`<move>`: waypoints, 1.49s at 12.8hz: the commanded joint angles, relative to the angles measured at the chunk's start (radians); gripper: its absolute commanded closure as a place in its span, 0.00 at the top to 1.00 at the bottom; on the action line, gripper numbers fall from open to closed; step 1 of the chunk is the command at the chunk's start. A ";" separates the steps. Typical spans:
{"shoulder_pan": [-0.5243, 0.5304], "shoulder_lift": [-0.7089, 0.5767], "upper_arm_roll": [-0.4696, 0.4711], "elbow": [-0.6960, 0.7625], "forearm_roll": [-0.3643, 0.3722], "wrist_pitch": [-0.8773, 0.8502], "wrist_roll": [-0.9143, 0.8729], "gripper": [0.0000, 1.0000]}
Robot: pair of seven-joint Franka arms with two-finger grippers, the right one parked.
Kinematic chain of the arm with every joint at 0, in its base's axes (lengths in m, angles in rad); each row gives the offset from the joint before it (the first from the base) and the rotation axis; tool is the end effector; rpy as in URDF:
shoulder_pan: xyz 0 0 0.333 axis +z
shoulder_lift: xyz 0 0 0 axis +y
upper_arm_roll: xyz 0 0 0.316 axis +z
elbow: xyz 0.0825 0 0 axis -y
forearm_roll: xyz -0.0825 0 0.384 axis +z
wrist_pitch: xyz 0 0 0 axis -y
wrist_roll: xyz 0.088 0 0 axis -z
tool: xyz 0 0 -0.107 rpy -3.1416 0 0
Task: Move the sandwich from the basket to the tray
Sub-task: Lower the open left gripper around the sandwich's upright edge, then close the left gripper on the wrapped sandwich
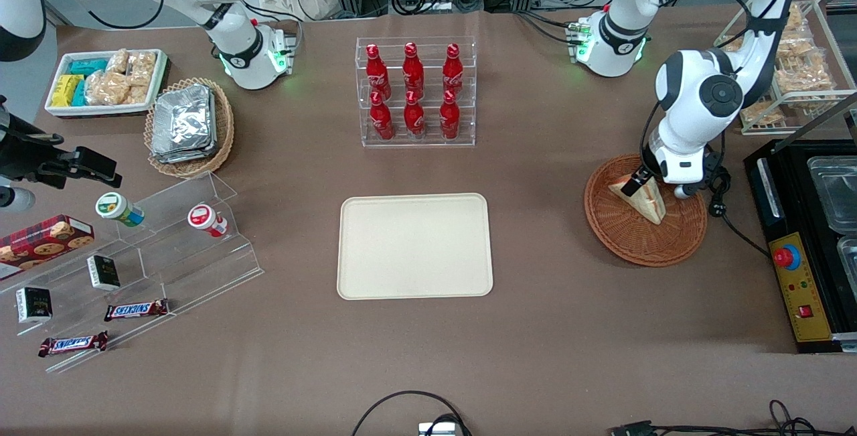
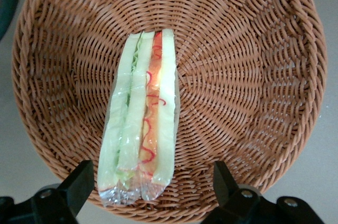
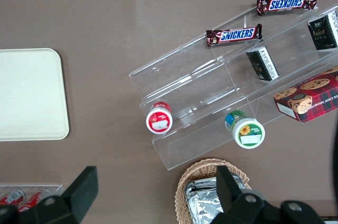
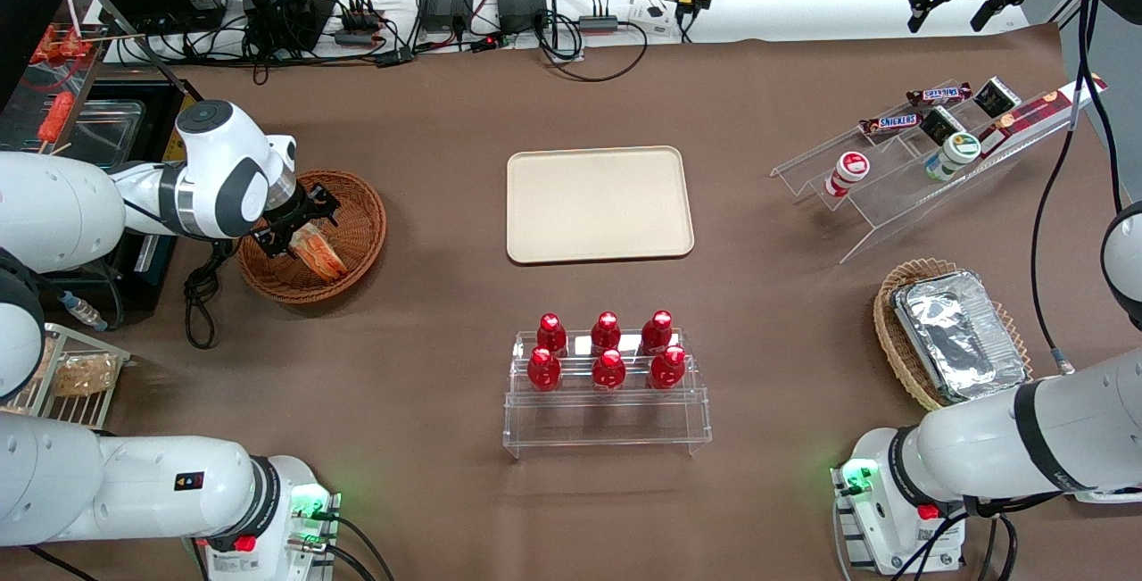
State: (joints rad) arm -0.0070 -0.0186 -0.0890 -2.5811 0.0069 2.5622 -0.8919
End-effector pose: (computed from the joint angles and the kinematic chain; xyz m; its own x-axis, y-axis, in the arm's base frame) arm 0.4417 -0.0425 0.2672 0.7037 0.7104 0.0040 0.7105 -0.7037 -0.0037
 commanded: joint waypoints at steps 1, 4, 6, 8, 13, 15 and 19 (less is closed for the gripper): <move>0.005 0.014 -0.003 -0.021 0.002 0.050 -0.015 0.99; 0.005 0.032 -0.002 -0.030 0.004 0.084 -0.015 0.82; 0.018 0.032 -0.002 -0.030 0.005 0.084 -0.015 0.68; 0.021 0.032 -0.003 -0.028 0.005 0.085 -0.013 0.51; 0.021 0.017 -0.003 -0.021 0.005 0.058 -0.004 0.41; 0.021 -0.007 -0.003 -0.016 0.015 0.017 0.005 0.40; 0.010 -0.035 -0.009 -0.005 0.025 -0.025 0.010 0.24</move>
State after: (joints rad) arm 0.0052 -0.0108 -0.0924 -2.5841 0.0160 2.5731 -0.8840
